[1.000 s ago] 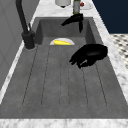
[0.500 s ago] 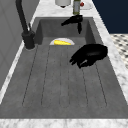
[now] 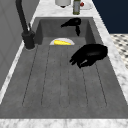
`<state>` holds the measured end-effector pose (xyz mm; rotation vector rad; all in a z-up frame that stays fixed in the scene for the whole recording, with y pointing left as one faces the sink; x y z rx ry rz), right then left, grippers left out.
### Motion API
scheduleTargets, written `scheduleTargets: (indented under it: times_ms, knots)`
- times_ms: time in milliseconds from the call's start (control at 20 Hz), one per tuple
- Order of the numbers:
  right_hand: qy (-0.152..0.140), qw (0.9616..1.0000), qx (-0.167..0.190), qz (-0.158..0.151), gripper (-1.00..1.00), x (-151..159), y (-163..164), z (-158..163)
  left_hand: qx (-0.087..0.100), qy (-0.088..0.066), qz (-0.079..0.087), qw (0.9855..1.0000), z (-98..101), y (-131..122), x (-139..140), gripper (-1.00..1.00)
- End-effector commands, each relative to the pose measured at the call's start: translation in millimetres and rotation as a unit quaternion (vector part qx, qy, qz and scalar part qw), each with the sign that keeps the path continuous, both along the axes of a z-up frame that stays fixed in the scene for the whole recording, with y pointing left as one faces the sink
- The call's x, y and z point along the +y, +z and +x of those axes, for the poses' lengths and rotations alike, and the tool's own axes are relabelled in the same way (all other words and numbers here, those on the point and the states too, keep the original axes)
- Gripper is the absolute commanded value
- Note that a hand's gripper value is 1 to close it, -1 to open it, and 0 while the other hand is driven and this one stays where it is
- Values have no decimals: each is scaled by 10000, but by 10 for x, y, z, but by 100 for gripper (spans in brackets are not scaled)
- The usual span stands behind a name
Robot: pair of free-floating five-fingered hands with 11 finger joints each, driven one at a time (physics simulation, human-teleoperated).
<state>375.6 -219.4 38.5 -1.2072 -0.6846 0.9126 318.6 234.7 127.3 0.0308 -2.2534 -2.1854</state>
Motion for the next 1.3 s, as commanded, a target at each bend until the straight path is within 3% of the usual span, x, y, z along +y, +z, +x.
scheduleTargets:
  times_ms: [0, 300, 400, 500, 800, 1050, 1250]
  knots:
    - [1, 9996, 269, 0, -100, 75, -83, 216, 0, 0, 0, 10000, 0, 0, 0, 0]
    - [344, 9979, 549, 10, -100, 25, -250, 546, 0, 0, 0, 10000, 0, 0, 0, 0]
    - [65, 9978, 658, 94, -100, 27, -347, 622, 0, 0, 0, 10000, 0, 0, 0, 0]
    - [-500, 9978, 408, 155, -100, 62, -428, 552, 0, 0, 0, 10000, 0, 0, 0, 0]
    - [-914, 9952, 361, 23, -100, 102, -575, 614, 0, 0, 0, 10000, 0, 0, 0, 0]
    - [-1439, 9887, 427, -14, -100, 112, -754, 624, 0, 0, 0, 10000, 0, 0, 0, 0]
    - [-1907, 9806, 429, -141, -100, 120, -840, 670, -1, 0, 0, 10000, 0, 0, 0, 0]
